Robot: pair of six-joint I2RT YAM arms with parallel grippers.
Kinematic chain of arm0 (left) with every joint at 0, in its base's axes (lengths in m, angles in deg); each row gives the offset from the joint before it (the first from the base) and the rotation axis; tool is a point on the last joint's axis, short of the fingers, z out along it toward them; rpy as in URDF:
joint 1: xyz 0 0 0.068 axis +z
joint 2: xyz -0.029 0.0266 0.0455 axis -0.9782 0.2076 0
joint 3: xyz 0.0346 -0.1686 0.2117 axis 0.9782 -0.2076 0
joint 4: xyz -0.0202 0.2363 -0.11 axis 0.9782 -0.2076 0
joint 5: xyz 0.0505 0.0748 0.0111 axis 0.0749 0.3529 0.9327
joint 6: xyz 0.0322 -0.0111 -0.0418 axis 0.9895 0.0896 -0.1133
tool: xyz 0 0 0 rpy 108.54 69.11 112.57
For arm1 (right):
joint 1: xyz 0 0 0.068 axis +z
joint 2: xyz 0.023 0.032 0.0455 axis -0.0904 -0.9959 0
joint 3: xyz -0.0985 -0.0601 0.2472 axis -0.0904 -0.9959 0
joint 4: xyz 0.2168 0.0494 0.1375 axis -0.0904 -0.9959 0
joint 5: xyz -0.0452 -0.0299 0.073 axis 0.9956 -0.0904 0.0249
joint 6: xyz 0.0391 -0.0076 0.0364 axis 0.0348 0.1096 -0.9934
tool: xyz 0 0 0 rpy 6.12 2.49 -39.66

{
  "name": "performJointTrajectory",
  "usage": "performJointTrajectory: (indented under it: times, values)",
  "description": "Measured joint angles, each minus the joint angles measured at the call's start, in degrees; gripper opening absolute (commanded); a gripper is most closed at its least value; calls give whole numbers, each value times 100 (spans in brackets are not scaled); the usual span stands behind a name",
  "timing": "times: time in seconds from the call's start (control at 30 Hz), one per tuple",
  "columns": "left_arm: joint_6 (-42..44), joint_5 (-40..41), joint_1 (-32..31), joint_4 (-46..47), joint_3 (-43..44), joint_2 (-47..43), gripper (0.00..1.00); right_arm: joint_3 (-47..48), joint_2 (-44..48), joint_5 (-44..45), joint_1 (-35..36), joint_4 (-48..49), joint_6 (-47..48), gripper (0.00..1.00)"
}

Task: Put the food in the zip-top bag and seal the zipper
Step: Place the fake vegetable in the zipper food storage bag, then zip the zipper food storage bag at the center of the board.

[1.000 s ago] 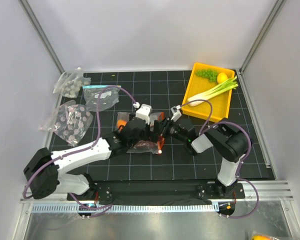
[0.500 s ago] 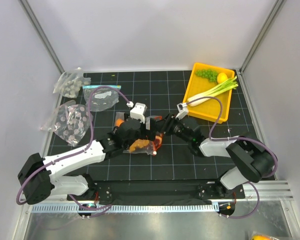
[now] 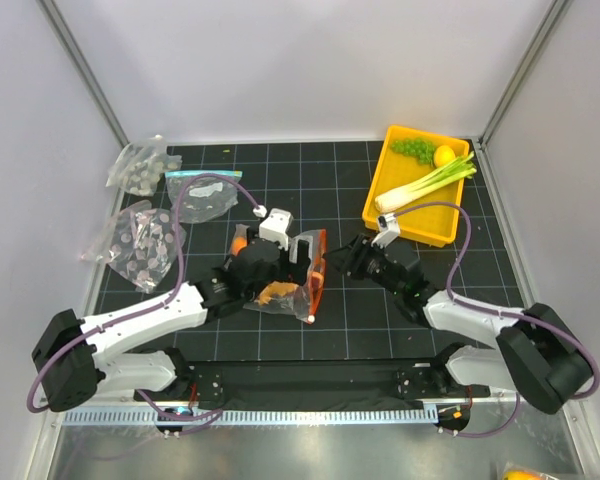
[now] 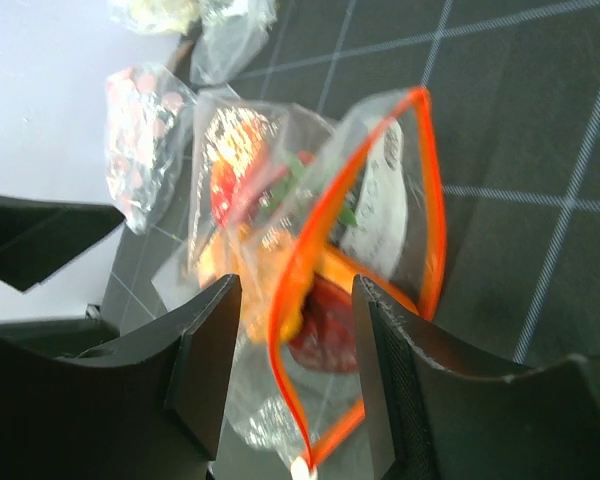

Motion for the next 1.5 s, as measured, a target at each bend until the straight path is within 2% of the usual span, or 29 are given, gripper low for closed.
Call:
performJointTrajectory:
  times: [0.1, 0.23, 0.47, 0.57, 0.6, 0.67, 0.7, 0.83, 0.93, 1.1, 1.17, 1.23, 1.33, 1.5]
  values:
    - [52, 79, -85, -168, 0, -39, 92, -181, 409, 7, 2, -402, -26, 57]
    - [131, 107, -138, -321, 0, -269, 93, -280, 518, 55, 175, -717, -87, 56]
    - [295, 105, -146, -839, 0, -660, 93, 46, -448, 109, 1290, -1163, -20, 53]
    - [326, 101, -149, -1003, -219, -1005, 93, 267, -931, 170, 1604, -1263, 7, 39]
    - [326, 98, -149, -1045, -299, -1119, 93, 328, -1034, 195, 1663, -1283, 7, 29]
    - [323, 74, -149, -1058, -527, -1390, 93, 437, -1213, 254, 1790, -1303, 28, 20]
    - [326, 33, -149, -1075, -627, -1493, 93, 459, -1248, 280, 1829, -1311, 31, 11]
    - [409, -212, -164, -1029, -857, -1604, 86, 463, -1132, 367, 1915, -1419, 28, 1]
    - [595, -356, -376, -846, -885, -1368, 85, 463, -658, 544, 1915, -1683, 48, 1]
    - [1198, -448, -1303, -289, -988, -970, 86, 616, 525, 1119, 1902, -2367, 315, 1]
    - [1429, -573, -1480, -4, -1108, -927, 86, 695, 772, 1228, 1814, -2559, 409, 1]
    - [1685, -774, -1506, 417, -1338, -929, 85, 710, 879, 1130, 1604, -2616, 431, 1]
    - [2131, -1080, -1537, 960, -1725, -933, 76, 710, 863, 798, 1222, -2736, 428, 1]
    - [3008, -1165, -1731, 1388, -2074, -1038, 71, 702, 874, 339, 970, -2817, 417, 1]
